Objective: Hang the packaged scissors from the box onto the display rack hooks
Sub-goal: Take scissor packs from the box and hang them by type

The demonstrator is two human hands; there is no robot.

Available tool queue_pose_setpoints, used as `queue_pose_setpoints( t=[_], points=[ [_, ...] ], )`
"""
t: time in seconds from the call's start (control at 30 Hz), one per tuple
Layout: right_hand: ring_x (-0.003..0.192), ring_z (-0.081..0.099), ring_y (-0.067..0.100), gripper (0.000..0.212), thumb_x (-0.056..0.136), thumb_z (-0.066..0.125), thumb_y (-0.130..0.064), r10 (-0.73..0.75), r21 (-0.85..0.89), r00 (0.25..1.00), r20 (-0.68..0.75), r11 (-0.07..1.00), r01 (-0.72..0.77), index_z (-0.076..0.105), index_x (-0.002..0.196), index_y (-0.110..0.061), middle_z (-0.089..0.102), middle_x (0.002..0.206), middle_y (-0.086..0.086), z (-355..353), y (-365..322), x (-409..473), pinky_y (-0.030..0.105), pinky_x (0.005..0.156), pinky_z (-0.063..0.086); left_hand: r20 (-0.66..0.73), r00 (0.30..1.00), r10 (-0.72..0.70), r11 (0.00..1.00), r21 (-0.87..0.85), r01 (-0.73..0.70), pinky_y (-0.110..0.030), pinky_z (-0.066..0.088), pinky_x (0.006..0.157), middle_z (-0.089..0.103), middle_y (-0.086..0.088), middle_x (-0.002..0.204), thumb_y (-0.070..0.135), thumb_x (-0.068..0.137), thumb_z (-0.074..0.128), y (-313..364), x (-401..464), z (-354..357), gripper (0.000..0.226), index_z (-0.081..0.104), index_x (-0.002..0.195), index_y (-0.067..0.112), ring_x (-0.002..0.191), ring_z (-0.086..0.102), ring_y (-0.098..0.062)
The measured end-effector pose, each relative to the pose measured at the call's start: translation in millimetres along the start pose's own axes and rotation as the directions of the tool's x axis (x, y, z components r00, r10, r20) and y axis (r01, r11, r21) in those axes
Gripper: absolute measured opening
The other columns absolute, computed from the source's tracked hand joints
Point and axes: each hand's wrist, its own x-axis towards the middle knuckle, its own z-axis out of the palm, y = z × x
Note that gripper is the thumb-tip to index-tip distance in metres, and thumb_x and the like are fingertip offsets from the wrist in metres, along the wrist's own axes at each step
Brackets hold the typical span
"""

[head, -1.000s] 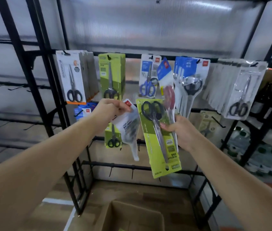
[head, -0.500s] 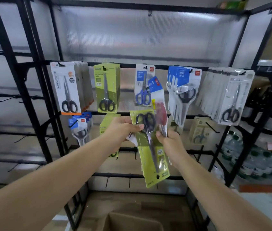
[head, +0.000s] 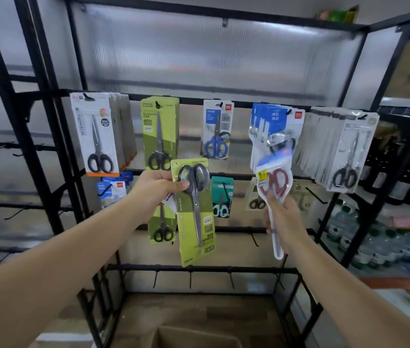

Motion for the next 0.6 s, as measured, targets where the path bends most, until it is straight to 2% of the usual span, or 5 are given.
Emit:
queue_pose_setpoints(
  t=[0.13,0.3,0.4,0.47,0.6],
  points=[
    [0.041,0.05,0.01,0.027,0.097,0.047,-0.031,0.051,-0.065,0.998,0.022,0.997,-0.049,0.057,0.08,-0.012,0.053,0.056,0.001,21.8,5.1,0.5,0.021,0.04,0.04,-0.022,1.0,-0.002,0.999,-0.042,0.001,-0.024,0.048,0.065,0.073,0.001,0.07,-0.001,0.079,0.067,-10.8,3.8,-34.3,0.009,0.071,0.08,0.008,0.063,0.068,-0.011],
    [0.062,0.057,0.023,0.024,0.097,0.047,-0.017,0.25,-0.099,0.961,0.121,0.966,-0.239,0.053,0.077,-0.006,0.058,0.071,0.01,56.4,30.4,1.0,0.038,0.073,0.051,-0.007,0.997,-0.075,0.997,-0.027,0.075,-0.014,0.045,0.042,0.068,-0.001,0.055,-0.004,0.085,0.06,-40.6,-0.8,-73.3,0.018,0.065,0.071,0.005,0.044,0.062,-0.011],
    [0.063,0.057,0.015,0.013,0.094,0.052,-0.018,0.293,-0.203,0.941,0.168,0.944,-0.258,0.054,0.084,-0.01,0.059,0.075,0.004,76.3,54.5,-5.3,0.027,0.062,0.05,-0.034,0.989,-0.141,0.989,0.032,0.142,-0.019,0.046,0.062,0.068,-0.007,0.068,-0.002,0.084,0.064,-64.1,-0.4,-98.8,0.022,0.067,0.064,0.005,0.059,0.062,-0.017],
    [0.065,0.058,0.016,0.006,0.093,0.053,-0.015,0.362,-0.125,0.9,0.241,0.932,-0.341,0.056,0.09,-0.011,0.06,0.078,0.004,91.6,72.9,-12.6,0.025,0.056,0.049,-0.043,0.985,-0.169,0.984,0.046,0.171,-0.027,0.047,0.075,0.066,-0.011,0.076,-0.004,0.081,0.065,-78.0,-2.3,-115.7,0.011,0.066,0.071,-0.001,0.074,0.062,-0.021],
    [0.059,0.057,0.02,0.022,0.091,0.059,-0.025,0.508,-0.116,0.81,0.294,0.86,-0.497,0.064,0.089,-0.004,0.06,0.072,0.011,123.5,99.2,-24.2,0.026,0.054,0.045,-0.036,0.974,-0.225,0.971,0.074,0.227,-0.037,0.045,0.088,0.072,-0.005,0.071,-0.004,0.08,0.065,-96.7,-7.7,-143.8,0.009,0.07,0.076,0.003,0.076,0.063,-0.024]
  ],
)
